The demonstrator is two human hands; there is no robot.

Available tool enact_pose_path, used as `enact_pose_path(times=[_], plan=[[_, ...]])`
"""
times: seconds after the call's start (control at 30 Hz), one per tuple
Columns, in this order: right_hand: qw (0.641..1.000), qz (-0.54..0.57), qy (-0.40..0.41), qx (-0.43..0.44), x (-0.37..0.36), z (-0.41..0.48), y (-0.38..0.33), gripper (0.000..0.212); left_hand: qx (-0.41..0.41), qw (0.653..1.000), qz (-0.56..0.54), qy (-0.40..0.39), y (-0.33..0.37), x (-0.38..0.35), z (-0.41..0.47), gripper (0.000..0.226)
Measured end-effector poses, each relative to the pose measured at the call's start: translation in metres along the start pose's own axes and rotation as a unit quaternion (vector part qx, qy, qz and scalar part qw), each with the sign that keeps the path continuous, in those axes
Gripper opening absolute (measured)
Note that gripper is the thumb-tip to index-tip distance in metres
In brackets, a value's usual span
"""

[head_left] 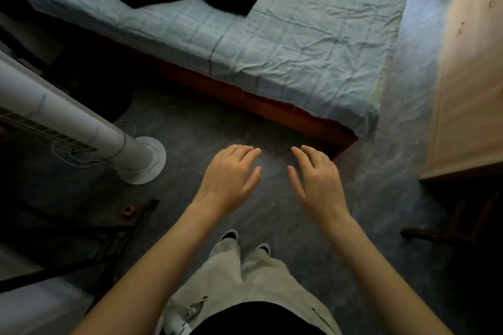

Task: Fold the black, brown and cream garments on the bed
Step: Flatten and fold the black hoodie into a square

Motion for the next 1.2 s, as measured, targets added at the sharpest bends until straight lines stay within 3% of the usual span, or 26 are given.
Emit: enact_pose_path(times=[0.43, 0.9, 1.2], plan=[[0.989, 0.030, 0.110, 0.095, 0.023, 0.183, -0.079, 0.046, -0.009, 0.986, 0.012, 0.165, -0.072, 0.096, 0.138, 0.046], [0.992, 0.035, 0.061, 0.105, -0.108, 0.372, -0.209, 0.045, 0.039, 0.990, 0.031, 0.132, -0.302, 0.150, 0.245, 0.048], [0.993, 0.042, 0.037, 0.101, -0.160, 0.511, -0.229, 0.049, 0.077, 0.989, 0.008, 0.127, -0.403, 0.147, 0.345, 0.049]])
Point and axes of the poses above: each hand's wrist, its own z-axis towards the middle knuckle, its own x-axis out of the back of the hand, y = z × x, the point moved 8 cm from there along z, towards the middle knuckle, and after that the axes turned 12 degrees about y, right-handed, at the moved point
